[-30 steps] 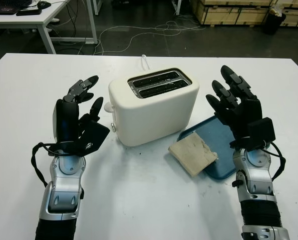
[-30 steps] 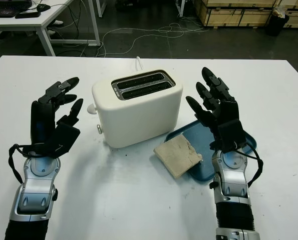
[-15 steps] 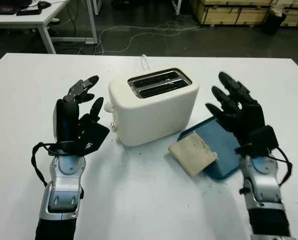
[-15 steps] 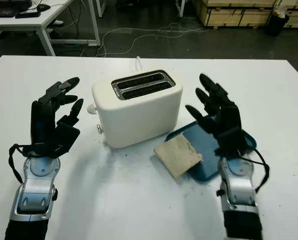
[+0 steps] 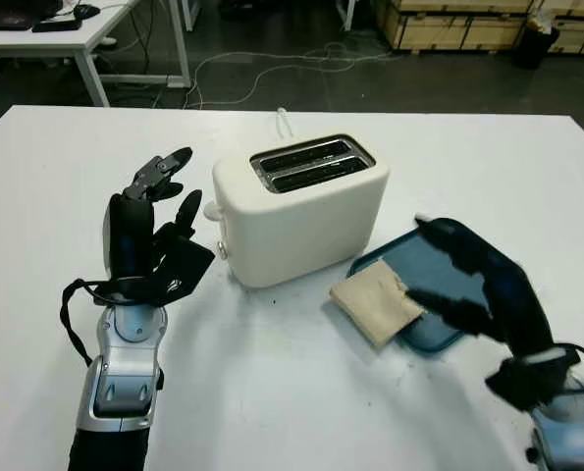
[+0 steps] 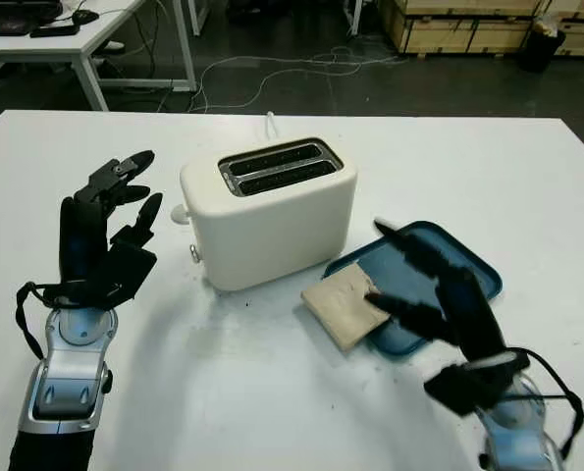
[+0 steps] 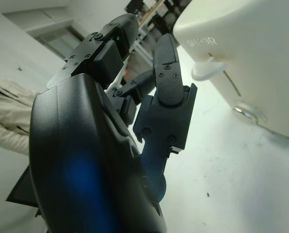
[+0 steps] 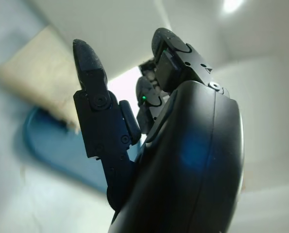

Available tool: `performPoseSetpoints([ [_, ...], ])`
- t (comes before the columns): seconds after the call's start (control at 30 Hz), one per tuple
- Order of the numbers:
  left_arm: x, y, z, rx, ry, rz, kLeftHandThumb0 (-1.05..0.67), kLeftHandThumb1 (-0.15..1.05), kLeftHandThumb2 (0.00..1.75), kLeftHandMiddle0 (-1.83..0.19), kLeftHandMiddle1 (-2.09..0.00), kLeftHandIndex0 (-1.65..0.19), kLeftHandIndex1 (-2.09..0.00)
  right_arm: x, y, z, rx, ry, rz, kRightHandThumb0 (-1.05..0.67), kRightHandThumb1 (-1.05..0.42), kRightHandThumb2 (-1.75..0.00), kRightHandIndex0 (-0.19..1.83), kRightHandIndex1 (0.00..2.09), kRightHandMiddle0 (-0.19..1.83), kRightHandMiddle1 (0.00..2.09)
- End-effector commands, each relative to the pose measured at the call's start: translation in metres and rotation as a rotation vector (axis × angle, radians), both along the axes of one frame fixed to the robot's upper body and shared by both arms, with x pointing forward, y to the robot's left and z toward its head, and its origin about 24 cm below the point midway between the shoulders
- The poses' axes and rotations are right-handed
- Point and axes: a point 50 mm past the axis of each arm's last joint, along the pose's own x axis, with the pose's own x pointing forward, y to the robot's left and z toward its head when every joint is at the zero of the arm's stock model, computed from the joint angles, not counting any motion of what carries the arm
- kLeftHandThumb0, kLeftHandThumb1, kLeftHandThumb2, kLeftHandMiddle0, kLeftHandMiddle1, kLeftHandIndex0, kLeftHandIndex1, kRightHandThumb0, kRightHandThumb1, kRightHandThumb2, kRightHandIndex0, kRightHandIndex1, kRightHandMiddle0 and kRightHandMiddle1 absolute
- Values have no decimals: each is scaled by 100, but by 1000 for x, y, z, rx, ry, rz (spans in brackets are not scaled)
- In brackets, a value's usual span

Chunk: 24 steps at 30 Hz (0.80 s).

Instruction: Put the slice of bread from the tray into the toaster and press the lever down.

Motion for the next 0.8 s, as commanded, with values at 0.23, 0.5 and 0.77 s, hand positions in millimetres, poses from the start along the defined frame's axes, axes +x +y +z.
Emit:
performPoseSetpoints([
  [0.23,1,3,6,14,-25,0,-37,92,47,-45,-85,-63,-14,-6,-4,6,-385,-97,147,-44,-78,0,41,0,47,0],
  [0.5,0,3,7,12,-28,-1,-37,92,47,-45,-84,-63,-13,-11,-2,-13,-525,-76,157,-47,-75,0,38,0,46,0],
  [0.77,0,2,7,24,-40,3,-37,92,46,-46,-84,-65,-13,-9,-1,-38,-499,-75,124,-46,-75,0,37,1,46,1],
])
